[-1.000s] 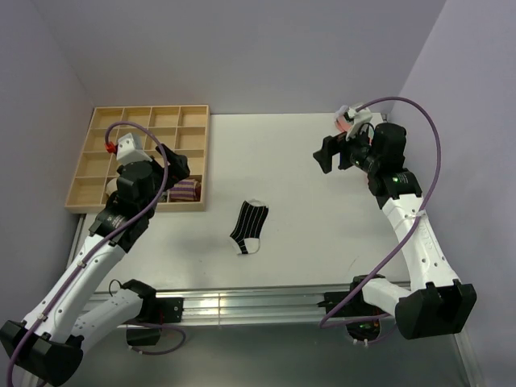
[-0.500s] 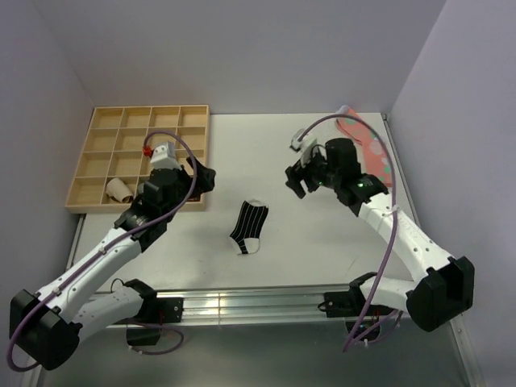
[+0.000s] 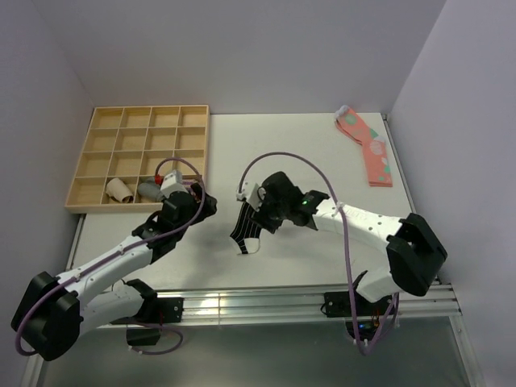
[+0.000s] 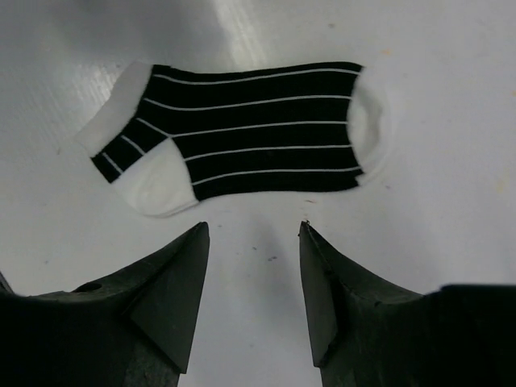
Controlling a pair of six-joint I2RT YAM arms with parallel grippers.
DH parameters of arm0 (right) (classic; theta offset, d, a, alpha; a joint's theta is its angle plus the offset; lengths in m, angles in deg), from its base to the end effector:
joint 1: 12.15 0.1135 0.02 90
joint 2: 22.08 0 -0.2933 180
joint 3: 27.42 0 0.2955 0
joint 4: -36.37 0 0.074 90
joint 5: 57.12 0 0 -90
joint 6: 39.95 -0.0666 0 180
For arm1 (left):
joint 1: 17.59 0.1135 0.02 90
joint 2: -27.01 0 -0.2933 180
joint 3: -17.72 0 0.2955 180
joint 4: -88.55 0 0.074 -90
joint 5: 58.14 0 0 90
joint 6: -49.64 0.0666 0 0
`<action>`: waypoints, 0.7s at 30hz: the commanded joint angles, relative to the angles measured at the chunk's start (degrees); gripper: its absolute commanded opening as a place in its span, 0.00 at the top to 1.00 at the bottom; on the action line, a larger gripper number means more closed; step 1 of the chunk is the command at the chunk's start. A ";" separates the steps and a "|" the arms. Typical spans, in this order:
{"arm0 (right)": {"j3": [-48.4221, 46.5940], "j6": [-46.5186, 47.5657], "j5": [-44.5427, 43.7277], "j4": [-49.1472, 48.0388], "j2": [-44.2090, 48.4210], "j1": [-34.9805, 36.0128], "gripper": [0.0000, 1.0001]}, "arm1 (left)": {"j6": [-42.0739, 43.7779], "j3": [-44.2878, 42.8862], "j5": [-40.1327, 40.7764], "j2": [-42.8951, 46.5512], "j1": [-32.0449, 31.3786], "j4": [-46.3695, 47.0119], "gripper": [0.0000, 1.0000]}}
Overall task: Roll the socks
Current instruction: Roll the sock at the center of the board.
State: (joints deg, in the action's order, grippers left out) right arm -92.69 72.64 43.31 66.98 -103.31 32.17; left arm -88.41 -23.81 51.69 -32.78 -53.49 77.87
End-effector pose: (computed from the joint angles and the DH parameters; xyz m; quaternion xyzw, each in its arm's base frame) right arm 0.2458 0.2569 0.2208 -0.5381 0.7534 0.1524 0.3459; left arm 0.2341 -0.1416 0.2083 -0.1768 0.8345 -0.2244 0.4712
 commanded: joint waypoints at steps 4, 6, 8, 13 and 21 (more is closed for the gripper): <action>-1.55 -3.95 -7.53 -4.04 -4.64 7.44 0.47 | -11.80 2.75 9.43 5.38 -0.14 -6.13 0.24; -2.07 -5.27 -10.24 -5.01 -5.60 10.17 0.47 | -12.68 2.75 11.01 6.52 -0.14 -8.06 0.24; -3.21 -6.85 -10.26 -4.31 -7.18 11.75 0.48 | -12.94 2.67 11.63 7.31 -0.14 -8.59 0.24; -6.38 -10.46 -10.26 -3.60 -8.77 14.30 0.50 | -12.68 1.70 12.24 7.23 -0.22 -9.48 0.23; -8.22 -13.27 -14.47 -4.22 -13.95 19.84 0.55 | -12.94 0.64 13.12 7.14 -0.14 -10.09 0.23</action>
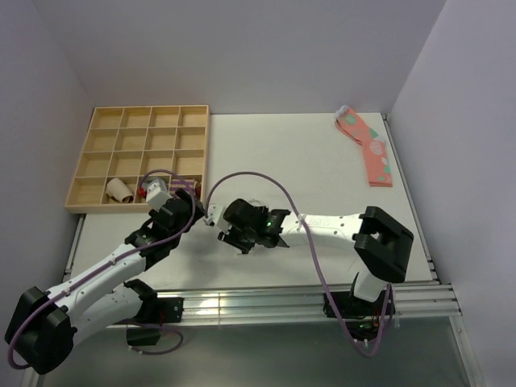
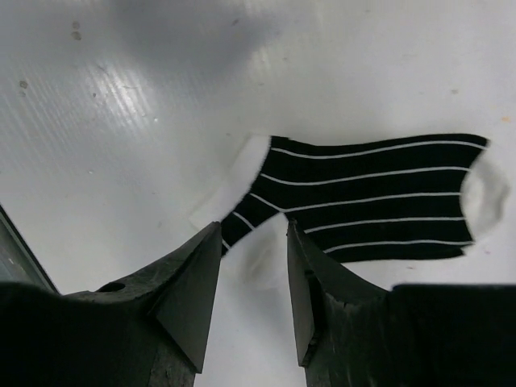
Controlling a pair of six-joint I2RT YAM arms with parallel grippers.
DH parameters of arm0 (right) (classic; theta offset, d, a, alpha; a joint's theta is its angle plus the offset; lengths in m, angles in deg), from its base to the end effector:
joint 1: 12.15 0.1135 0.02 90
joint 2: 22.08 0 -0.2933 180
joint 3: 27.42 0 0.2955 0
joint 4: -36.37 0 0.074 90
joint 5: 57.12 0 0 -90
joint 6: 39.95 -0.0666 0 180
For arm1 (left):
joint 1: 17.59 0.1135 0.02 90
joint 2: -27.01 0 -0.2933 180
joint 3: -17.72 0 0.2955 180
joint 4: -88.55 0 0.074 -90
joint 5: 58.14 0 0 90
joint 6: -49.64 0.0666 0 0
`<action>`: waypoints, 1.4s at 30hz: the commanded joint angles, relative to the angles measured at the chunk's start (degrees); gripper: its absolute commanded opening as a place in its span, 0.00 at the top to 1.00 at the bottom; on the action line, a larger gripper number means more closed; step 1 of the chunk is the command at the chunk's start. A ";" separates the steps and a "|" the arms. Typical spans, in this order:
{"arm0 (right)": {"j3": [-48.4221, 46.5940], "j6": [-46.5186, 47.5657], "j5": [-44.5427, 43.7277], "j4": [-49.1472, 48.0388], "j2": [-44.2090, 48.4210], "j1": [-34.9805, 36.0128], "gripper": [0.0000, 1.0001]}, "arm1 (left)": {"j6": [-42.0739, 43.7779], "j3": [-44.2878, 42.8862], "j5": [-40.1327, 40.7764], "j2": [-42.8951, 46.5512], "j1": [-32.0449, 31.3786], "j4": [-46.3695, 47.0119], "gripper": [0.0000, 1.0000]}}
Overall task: Roll the socks
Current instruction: Roll the sock at the center of the board.
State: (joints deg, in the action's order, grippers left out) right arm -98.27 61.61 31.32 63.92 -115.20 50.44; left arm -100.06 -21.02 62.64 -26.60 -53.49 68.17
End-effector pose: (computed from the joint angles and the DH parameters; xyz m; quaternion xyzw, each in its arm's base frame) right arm 0.1858 0.3544 0.1870 -0.5624 0.7521 0.1364 0.3155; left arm 0.2134 -0.1124 0.1980 -0.2960 0.8126 -0.1701 0.4724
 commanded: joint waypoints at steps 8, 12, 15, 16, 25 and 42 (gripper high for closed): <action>-4.94 -3.90 -3.45 -0.02 -6.19 3.07 0.58 | -0.07 -2.59 3.40 4.03 0.21 -2.23 0.22; -5.73 -5.22 -3.18 0.95 -8.12 3.15 0.59 | 0.55 -2.51 3.23 4.38 0.65 -1.71 0.22; -5.82 -5.49 -3.27 0.95 -8.66 3.24 0.60 | 0.82 -2.16 2.70 4.65 0.92 -1.09 0.22; -5.99 -5.66 -3.36 1.30 -8.74 3.24 0.60 | 1.08 -2.07 2.61 4.74 0.92 -1.18 0.22; -6.43 -6.45 -2.66 4.64 -9.01 3.42 0.61 | 2.13 -1.63 1.21 4.91 2.32 -0.83 0.22; -7.49 -6.63 -1.52 5.35 -10.58 4.30 0.52 | 2.57 -0.66 -1.08 1.66 2.94 2.60 0.22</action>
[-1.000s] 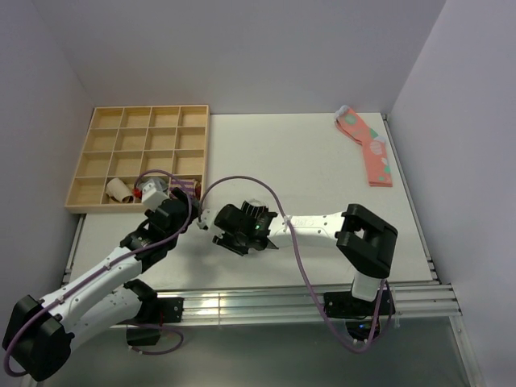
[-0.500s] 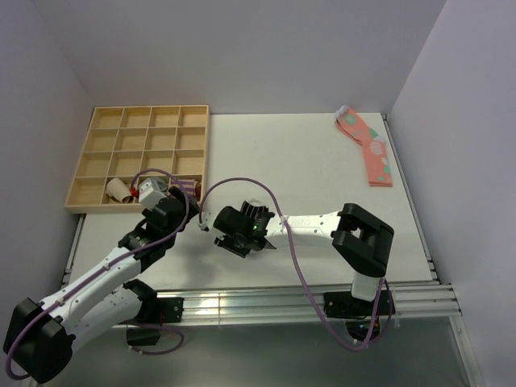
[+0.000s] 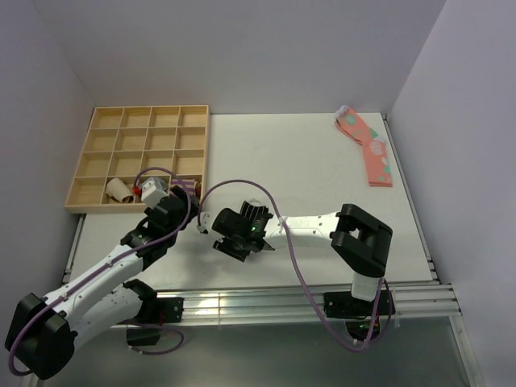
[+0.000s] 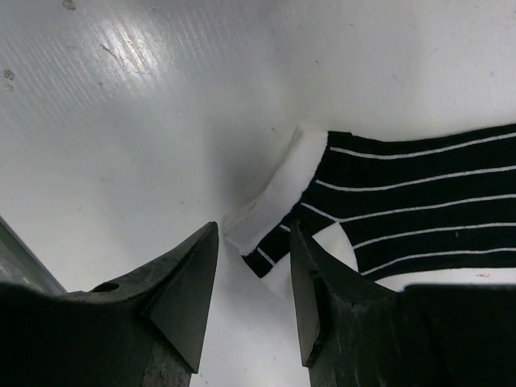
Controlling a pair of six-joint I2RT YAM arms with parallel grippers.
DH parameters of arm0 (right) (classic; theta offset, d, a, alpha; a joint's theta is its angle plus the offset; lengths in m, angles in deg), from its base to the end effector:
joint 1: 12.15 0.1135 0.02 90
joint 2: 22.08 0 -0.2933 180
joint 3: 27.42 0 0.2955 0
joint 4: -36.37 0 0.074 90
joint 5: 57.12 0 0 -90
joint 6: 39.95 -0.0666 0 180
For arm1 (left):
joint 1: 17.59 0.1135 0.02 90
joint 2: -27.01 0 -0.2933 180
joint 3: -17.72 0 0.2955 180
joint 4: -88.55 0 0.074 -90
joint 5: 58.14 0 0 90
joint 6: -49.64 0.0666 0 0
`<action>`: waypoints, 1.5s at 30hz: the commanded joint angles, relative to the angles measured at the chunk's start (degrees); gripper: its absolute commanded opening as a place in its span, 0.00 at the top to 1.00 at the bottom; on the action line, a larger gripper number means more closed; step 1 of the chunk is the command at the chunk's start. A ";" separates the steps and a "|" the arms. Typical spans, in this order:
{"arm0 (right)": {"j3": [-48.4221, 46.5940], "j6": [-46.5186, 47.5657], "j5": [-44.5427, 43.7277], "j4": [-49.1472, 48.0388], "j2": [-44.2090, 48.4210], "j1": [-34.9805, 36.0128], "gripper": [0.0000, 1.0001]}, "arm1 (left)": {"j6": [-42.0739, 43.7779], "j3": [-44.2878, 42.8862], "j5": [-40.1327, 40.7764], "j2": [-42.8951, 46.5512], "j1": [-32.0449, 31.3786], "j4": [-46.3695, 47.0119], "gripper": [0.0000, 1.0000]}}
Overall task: Roll the socks
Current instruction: Roll the sock at the center of the board.
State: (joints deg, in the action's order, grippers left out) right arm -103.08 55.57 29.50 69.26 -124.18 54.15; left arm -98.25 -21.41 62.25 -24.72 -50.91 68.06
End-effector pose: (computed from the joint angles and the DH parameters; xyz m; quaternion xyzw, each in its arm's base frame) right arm 0.1715 0.3809 0.1479 -0.5591 0.7853 0.1092 0.2424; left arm 0.2164 -0.1020 0.2075 -0.3026 0.8025 -0.1673 0.4863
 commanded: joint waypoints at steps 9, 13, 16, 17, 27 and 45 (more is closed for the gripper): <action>-2.15 -0.25 0.83 -0.52 -3.01 0.49 0.51 | 1.20 0.52 -1.30 -0.74 0.98 3.94 0.22; -1.54 0.89 1.88 -0.60 -2.93 0.14 0.57 | 1.64 0.88 -1.91 -0.92 1.24 4.73 0.22; -0.83 3.09 6.26 -0.52 -2.22 -1.79 0.62 | 1.73 1.32 -2.53 -1.62 1.24 5.96 0.22; -0.75 4.14 7.41 -0.34 -1.87 -3.36 0.63 | 1.64 1.49 -2.97 -2.06 1.24 6.14 0.23; -5.31 15.04 32.45 12.91 -3.63 -16.63 0.80 | 3.48 4.12 -7.44 -4.88 1.15 14.39 0.26; -23.68 40.27 53.30 54.76 -24.28 -30.88 0.84 | 24.92 10.11 -15.08 -22.78 -15.28 59.56 0.40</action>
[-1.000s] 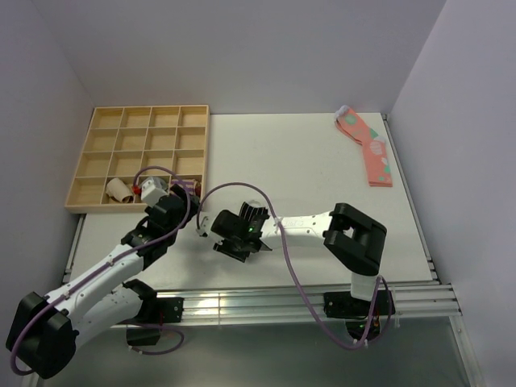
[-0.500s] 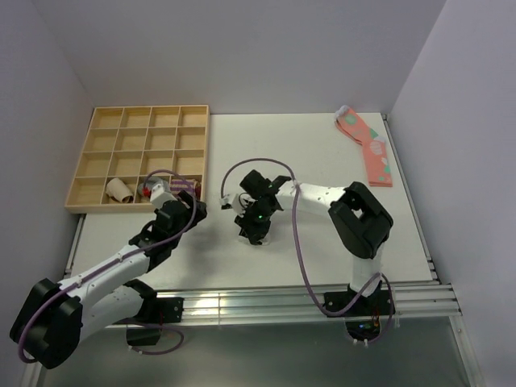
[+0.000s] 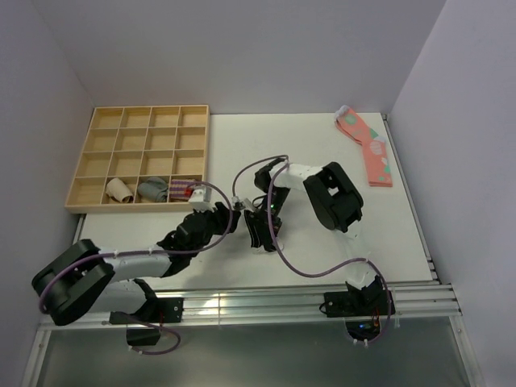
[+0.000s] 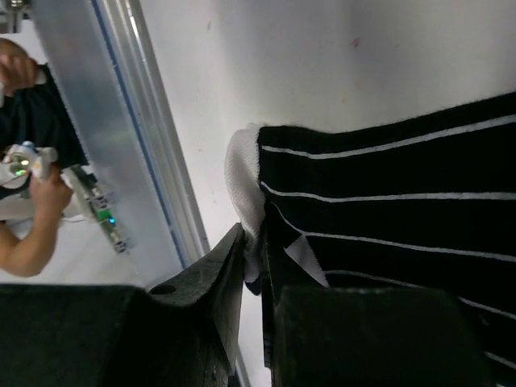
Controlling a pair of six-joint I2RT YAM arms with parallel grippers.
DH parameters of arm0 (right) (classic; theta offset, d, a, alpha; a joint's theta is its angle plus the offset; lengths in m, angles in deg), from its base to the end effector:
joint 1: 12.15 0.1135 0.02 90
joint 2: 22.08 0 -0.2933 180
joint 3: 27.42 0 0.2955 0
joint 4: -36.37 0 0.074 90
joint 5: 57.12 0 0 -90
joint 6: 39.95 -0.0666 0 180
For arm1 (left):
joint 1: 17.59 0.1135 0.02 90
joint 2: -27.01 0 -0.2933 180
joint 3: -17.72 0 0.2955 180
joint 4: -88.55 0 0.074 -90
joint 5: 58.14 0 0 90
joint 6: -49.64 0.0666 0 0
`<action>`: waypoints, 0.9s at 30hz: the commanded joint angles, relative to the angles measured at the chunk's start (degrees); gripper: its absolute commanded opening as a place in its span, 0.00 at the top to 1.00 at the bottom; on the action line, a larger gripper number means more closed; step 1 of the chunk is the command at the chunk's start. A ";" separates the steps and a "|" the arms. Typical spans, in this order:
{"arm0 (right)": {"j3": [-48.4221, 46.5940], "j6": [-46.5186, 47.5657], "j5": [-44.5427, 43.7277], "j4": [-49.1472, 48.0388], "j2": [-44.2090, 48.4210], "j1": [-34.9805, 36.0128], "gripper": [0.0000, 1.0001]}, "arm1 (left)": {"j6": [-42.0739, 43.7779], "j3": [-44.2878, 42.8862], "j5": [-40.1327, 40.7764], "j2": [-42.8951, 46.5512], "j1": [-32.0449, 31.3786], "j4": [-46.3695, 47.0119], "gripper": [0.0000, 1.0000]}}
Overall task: Roll the socks
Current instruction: Roll the sock at the center of the board.
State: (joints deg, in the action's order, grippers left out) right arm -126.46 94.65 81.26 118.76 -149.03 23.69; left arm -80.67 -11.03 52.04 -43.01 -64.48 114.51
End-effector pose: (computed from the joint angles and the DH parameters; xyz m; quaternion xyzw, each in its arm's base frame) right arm 0.3084 0.2842 0.0987 0.5247 -0.7323 -0.4144 0.1295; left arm 0.2037 -0.1840 0.1582 -0.0612 0.7875 -0.3110 0.5285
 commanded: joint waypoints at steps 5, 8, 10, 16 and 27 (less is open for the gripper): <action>-1.88 -0.12 3.13 6.85 -1.28 -2.26 0.84 | 9.99 -0.28 -14.64 -10.31 -3.02 22.96 0.43; -1.35 -3.02 2.42 4.56 -1.10 -3.58 0.85 | 9.73 1.39 -14.12 -10.32 -4.61 24.73 0.43; -0.48 -4.69 1.81 2.90 -1.10 -4.45 0.86 | 8.86 2.97 -13.07 -9.79 -5.05 25.17 0.42; 1.02 -6.27 0.58 0.52 -1.45 -5.16 0.87 | 9.03 4.99 -12.53 -7.77 -6.63 22.80 0.34; -0.47 -7.51 0.40 1.83 -3.65 -5.69 0.88 | 16.14 -1.59 -23.96 -10.40 -9.35 16.47 0.43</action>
State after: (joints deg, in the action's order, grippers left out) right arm -125.81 87.79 81.83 119.81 -151.24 18.46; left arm -68.28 -9.96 32.57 -52.19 -73.00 131.40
